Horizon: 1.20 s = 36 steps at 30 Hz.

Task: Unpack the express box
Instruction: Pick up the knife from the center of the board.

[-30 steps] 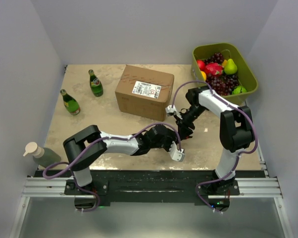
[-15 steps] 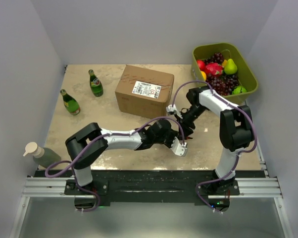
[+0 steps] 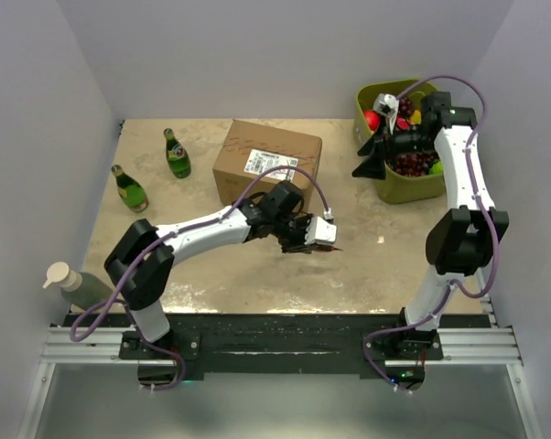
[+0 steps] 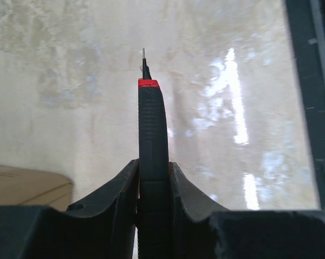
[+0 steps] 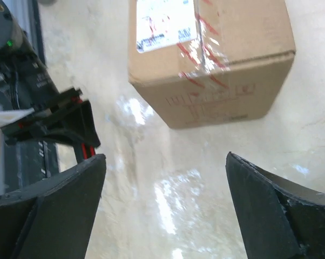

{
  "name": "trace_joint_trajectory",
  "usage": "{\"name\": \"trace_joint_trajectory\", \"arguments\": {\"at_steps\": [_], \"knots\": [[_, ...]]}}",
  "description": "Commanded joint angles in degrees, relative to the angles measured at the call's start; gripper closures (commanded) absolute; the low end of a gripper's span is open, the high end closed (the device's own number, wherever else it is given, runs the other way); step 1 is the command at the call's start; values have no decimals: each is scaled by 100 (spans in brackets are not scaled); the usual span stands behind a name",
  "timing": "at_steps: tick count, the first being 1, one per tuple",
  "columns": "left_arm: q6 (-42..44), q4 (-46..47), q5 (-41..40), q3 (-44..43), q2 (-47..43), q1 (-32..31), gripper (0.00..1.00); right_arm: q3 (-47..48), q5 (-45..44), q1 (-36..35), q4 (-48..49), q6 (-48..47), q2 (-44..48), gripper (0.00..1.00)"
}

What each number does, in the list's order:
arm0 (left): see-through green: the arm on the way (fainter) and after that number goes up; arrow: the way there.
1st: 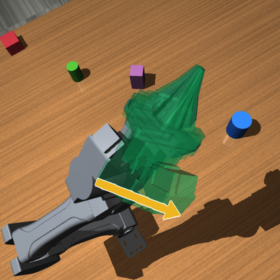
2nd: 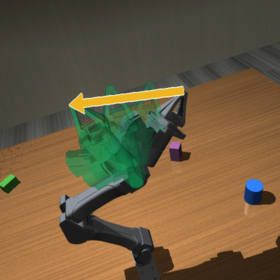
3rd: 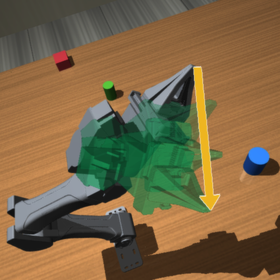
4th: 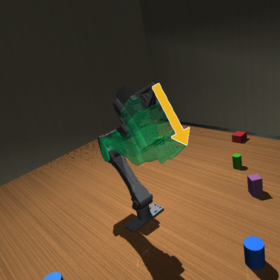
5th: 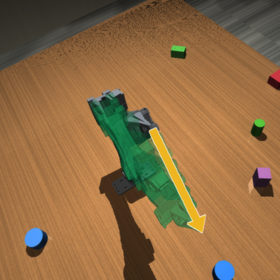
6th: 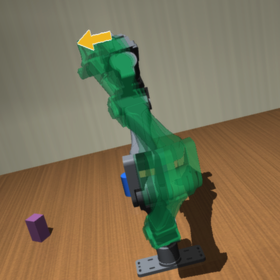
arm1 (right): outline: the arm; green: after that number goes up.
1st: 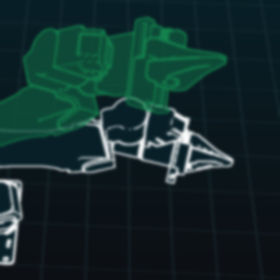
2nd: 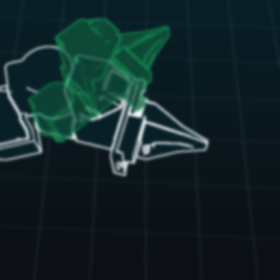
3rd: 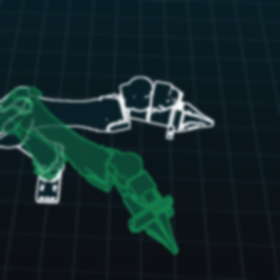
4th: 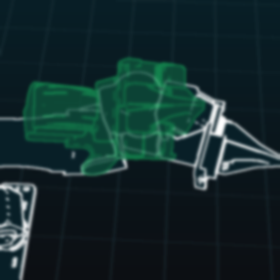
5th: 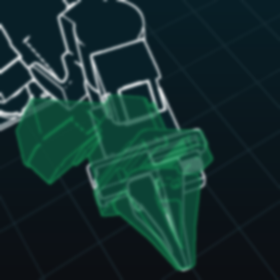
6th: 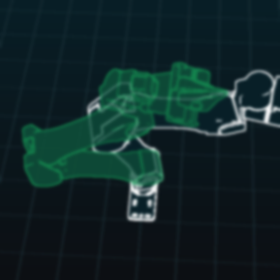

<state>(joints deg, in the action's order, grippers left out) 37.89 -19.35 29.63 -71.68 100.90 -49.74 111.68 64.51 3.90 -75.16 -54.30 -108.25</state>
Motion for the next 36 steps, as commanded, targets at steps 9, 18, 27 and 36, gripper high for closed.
{"name": "trace_joint_trajectory", "arguments": {"at_steps": [9, 18, 27, 36], "knots": [[-1468, -1905, 2214, -2469, -827, 1588, 100, -3158, -2478, -346, 6165, 4655, 2314, 1], [-2461, -729, 1415, -3476, -661, 3751, 100, -2476, -3568, -1383, 7111, 6394, 1351, 1], [-3682, 1081, 1397, -2573, -106, 4340, 100, -1940, -3884, -1981, 7384, 6054, 516, 1], [-4948, 3657, 940, -2112, 745, 4367, 100, -1869, -5035, -2429, 6936, 5466, 744, 1]]}}
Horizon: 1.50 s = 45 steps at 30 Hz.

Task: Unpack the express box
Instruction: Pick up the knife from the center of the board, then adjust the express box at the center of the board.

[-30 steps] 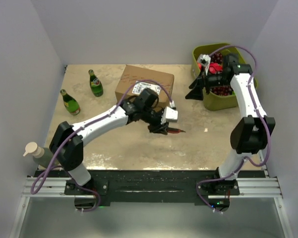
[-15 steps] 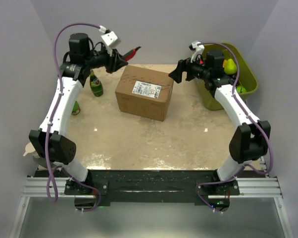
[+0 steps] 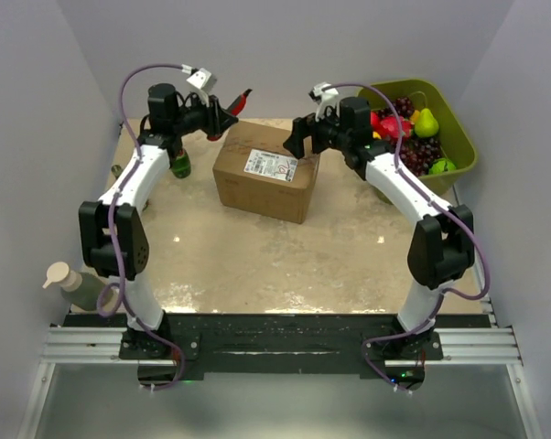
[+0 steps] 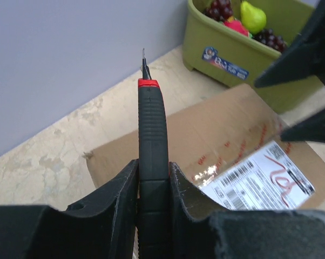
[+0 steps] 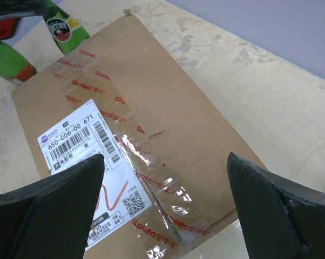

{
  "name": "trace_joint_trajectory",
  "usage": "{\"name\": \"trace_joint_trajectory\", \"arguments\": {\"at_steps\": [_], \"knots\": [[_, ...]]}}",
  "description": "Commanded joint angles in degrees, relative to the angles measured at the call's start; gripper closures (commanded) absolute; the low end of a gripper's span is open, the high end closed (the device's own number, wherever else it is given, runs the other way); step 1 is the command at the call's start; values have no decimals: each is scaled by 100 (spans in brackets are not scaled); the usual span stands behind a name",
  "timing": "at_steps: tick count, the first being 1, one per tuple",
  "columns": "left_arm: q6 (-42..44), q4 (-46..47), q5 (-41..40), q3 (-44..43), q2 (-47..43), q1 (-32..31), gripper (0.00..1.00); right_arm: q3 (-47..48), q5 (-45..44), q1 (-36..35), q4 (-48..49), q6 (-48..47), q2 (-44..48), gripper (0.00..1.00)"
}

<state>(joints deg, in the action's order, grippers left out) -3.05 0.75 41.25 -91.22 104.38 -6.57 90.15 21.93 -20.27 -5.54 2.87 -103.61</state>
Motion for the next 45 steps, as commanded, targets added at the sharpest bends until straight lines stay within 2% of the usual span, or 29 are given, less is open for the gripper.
{"name": "trace_joint_trajectory", "arguments": {"at_steps": [1, 4, 7, 12, 16, 20, 23, 24, 29, 31, 34, 37, 39, 40, 42, 44, 45], "knots": [[-1090, 1934, -371, -194, 504, 50, 100, 319, -848, -21, -9, -252, 228, 1], [-1295, 2148, -583, -387, 803, 42, 100, 721, -831, -161, 35, -568, 27, 1], [-1225, 1869, -697, -686, 699, 59, 100, 1196, -848, -450, 333, -929, -490, 1], [-1093, 1410, -1487, -301, -662, 226, 100, 2119, -1463, -1109, 780, -1193, -1528, 1], [-759, 955, -2427, 174, -1779, 252, 100, 3182, -2087, -1304, 1089, -947, -2443, 1], [-452, 365, -2517, 481, -2718, 375, 100, 3781, -2097, -1339, 1231, -395, -3181, 1], [-91, -4, -2430, 719, -3221, 419, 100, 3905, -301, -1225, 1222, 395, -3446, 1], [31, -318, -2403, 746, -3309, 437, 100, 3862, 732, -1233, 1126, 459, -3403, 2], [261, -629, -2385, 1097, -3793, 490, 100, 2975, 2954, -1374, 793, 1013, -3086, 5], [252, -559, -2394, 1307, -3942, 499, 100, 2842, 3970, -1435, 161, 1013, -3147, 9], [226, -383, -2289, 1501, -4056, 507, 100, 2134, 5115, -1515, 395, 1461, -2964, 20], [261, -374, -2087, 1616, -4109, 542, 100, 1534, 5110, -1567, 186, 1156, -2569, 21], [279, -427, -2043, 1721, -4171, 543, 100, 1410, 4690, -1567, -531, 375, -2182, 21], [244, -488, -2016, 1826, -4232, 543, 100, 1374, 4401, -1550, -684, 76, -2007, 16], [-72, -837, -1720, 1932, -4329, 551, 100, 1086, 3663, -1401, -65, 1, -1488, 13], [-509, -1146, -1175, 2160, -4417, 551, 100, 900, 2997, -1104, 866, 797, -1006, 11], [-643, -1461, -589, 2248, -4435, 551, 100, 847, 2862, -1015, 1471, 863, -846, 9]]}}
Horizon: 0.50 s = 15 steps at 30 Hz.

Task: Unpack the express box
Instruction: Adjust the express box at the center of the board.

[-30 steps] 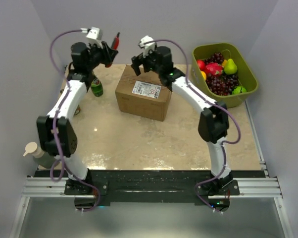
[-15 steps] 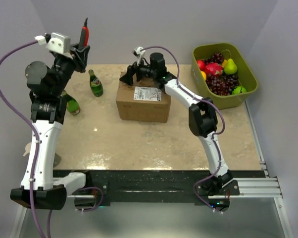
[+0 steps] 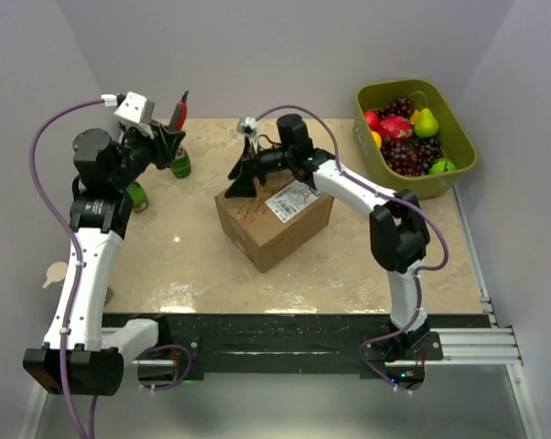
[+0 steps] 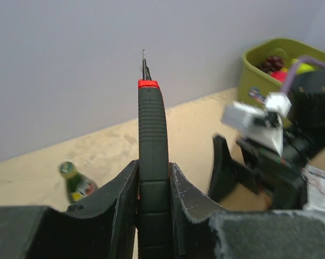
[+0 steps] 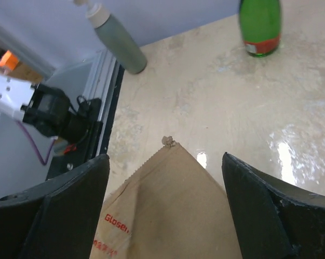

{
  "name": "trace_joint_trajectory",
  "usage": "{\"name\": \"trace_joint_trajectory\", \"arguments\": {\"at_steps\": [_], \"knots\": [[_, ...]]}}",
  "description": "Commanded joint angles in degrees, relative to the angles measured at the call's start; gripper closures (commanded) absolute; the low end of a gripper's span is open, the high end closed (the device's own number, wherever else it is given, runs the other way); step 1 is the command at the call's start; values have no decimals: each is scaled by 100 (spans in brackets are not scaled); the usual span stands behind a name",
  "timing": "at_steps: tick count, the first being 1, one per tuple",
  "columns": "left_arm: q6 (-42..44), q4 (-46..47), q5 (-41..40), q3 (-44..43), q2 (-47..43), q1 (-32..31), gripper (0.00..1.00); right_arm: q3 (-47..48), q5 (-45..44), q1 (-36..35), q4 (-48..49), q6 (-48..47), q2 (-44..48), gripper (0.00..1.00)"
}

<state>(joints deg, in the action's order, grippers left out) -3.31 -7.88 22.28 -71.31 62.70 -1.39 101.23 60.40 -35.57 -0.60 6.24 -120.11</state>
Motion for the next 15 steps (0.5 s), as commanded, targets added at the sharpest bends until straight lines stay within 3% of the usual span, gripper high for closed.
{"name": "trace_joint_trajectory", "arguments": {"at_steps": [1, 4, 5, 6, 7, 8, 10, 11, 12, 15], "knots": [[-757, -714, 1609, 484, -293, 33, 100, -192, -1021, 586, 1026, 136, 945, 7], [-899, -1005, 2551, 1020, -319, 33, 100, 405, -803, 674, -926, -2048, 1498, 1], [-908, -979, 2631, 1136, -346, 33, 100, 485, -715, 683, -1707, -3875, 1622, 1], [-952, -787, 2597, 1241, -372, 33, 100, 468, -714, 683, -3168, -4763, 1893, 1], [-952, -690, 2484, 1381, -416, 33, 100, 398, -757, 683, -3905, -6408, 2026, 1], [-848, -628, 2361, 1400, -425, 33, 100, 293, -810, 674, -5157, -7086, 2132, 1], [-759, -478, 2158, 1374, -390, 33, 100, -111, -1038, 657, -6236, -8813, 2457, 1], [-663, -443, 2079, 1348, -372, 33, 100, -278, -1126, 570, -6912, -9198, 2571, 1], [-636, -451, 2035, 1330, -355, 33, 100, -680, -1188, 525, -6997, -9394, 2676, 1], [-574, -574, 2026, 1330, -416, 33, 100, -1619, -1460, 209, -6332, -9423, 3195, 1]]}}
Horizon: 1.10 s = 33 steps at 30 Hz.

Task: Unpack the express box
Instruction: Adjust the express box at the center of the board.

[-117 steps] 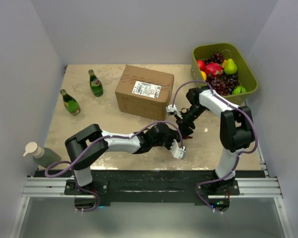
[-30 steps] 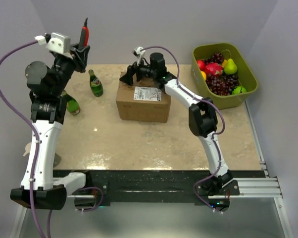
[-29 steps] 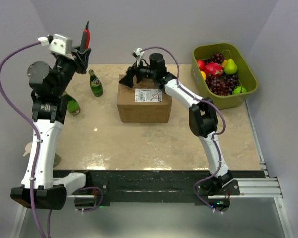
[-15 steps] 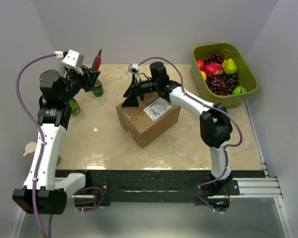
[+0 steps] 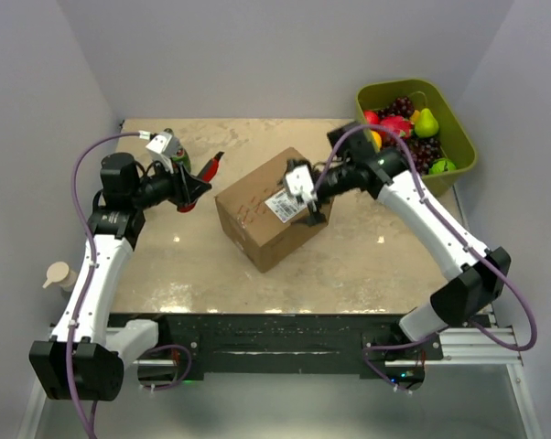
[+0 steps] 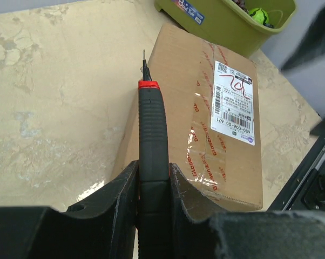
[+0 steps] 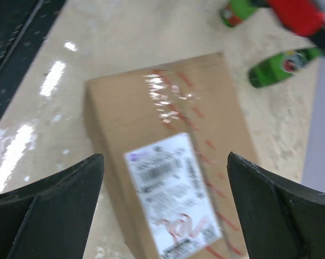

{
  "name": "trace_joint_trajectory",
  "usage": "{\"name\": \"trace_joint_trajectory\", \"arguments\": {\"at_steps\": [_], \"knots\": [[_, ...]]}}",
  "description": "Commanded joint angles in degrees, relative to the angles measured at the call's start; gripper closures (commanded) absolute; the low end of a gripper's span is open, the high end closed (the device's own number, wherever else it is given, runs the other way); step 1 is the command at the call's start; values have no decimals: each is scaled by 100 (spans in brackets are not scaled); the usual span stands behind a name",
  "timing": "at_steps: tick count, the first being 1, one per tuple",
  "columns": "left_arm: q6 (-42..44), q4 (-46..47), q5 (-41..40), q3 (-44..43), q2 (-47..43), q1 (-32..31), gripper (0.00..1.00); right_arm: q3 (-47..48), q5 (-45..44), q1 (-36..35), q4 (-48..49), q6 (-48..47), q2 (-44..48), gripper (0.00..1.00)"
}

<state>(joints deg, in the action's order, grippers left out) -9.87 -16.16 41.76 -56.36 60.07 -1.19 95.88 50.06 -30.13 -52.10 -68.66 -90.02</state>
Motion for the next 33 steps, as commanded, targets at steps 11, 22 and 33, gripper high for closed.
{"name": "trace_joint_trajectory", "arguments": {"at_steps": [11, 22, 33], "knots": [[608, -431, -124, -42, -523, 31, 100, -2371, -2085, -924, 4069, 2660, -112, 6], [644, -695, 885, -463, 399, 93, 100, -3153, -3724, -933, 4419, 4959, 88, 9], [337, -695, 835, -859, 945, 284, 100, 762, -2069, -47, 3488, 4739, -1110, 2]]}}
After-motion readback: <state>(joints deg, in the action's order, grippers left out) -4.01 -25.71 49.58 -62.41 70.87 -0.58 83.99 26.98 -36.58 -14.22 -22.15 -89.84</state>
